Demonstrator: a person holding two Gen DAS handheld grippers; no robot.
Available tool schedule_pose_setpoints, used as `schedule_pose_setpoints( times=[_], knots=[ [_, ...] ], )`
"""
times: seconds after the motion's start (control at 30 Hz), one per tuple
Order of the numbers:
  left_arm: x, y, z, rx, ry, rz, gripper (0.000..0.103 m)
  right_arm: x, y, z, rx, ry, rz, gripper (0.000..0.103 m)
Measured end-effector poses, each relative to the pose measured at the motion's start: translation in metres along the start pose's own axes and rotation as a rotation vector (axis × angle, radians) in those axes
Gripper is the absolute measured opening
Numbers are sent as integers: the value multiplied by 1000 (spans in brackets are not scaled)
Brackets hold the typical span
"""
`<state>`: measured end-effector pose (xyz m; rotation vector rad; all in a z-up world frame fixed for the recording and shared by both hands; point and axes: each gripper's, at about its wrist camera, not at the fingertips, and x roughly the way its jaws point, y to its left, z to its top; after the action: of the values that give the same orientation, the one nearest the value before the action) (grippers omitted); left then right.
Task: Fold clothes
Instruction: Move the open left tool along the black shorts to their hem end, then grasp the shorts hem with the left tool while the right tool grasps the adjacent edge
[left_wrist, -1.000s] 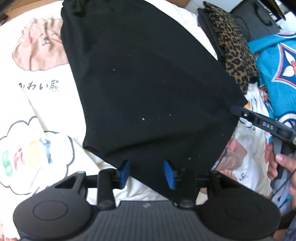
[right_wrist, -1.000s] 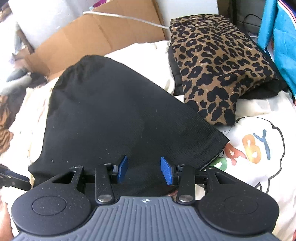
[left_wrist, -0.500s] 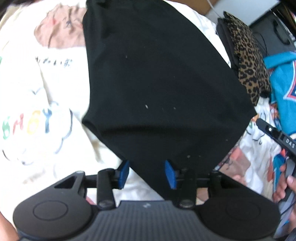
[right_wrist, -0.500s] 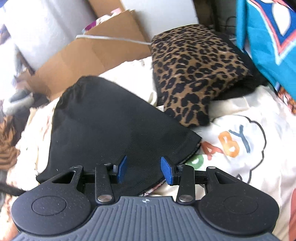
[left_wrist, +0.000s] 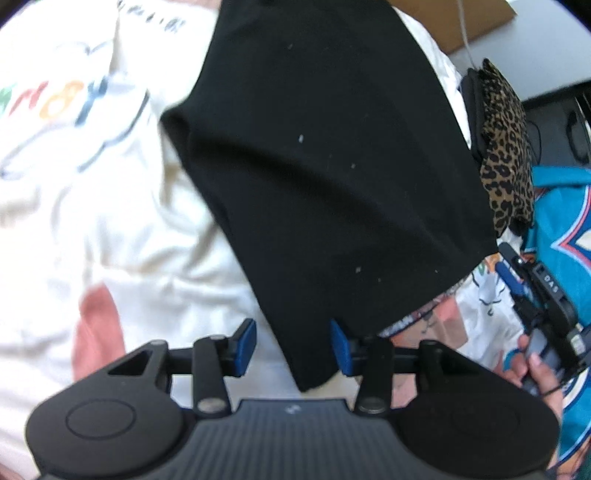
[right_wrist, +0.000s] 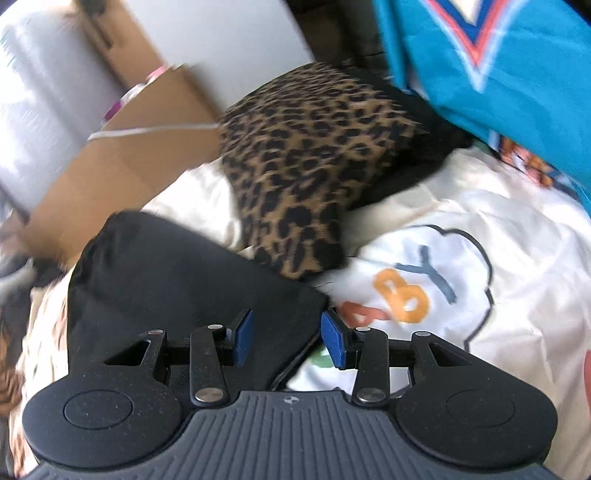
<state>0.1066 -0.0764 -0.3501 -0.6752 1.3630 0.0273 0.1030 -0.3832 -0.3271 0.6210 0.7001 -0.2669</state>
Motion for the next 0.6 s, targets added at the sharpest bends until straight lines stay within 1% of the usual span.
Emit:
schedule_pose_setpoints(
  times=[0.13,0.23,0.27,0.33,0.37,0.4,0.43,0.47,0.5,0.6],
  knots=[
    [6,8,-8,-40,8,-27,48,-2,-8,-3,68,-9,4,47],
    [5,14,-10,-76,-22,-66,46,0,-6,-6,33,22,1,47],
    [5,14,-8,-87,-32,-81,44,-1,-6,-7,24,29,1,47],
    [4,4,-5,-100,-41,-98,42,-3,-6,-7,9,31,5,47],
    [3,0,-3,-103,-44,-103,40,-5,-6,-7,2,31,8,47],
    [3,-2,-3,-104,-46,-104,32,-5,-6,-6,-2,32,10,47],
    [1,-1,-2,-104,-49,-102,27,-5,-7,-5,-2,33,10,47],
    [-1,1,-1,-104,-51,-98,16,-4,-8,-4,-4,35,10,47],
    [-1,0,-2,-114,-49,-105,8,-3,-9,-4,-6,39,9,47],
    [-6,0,-5,-144,-44,-127,5,1,-11,-1,-13,49,8,47]
  ],
)
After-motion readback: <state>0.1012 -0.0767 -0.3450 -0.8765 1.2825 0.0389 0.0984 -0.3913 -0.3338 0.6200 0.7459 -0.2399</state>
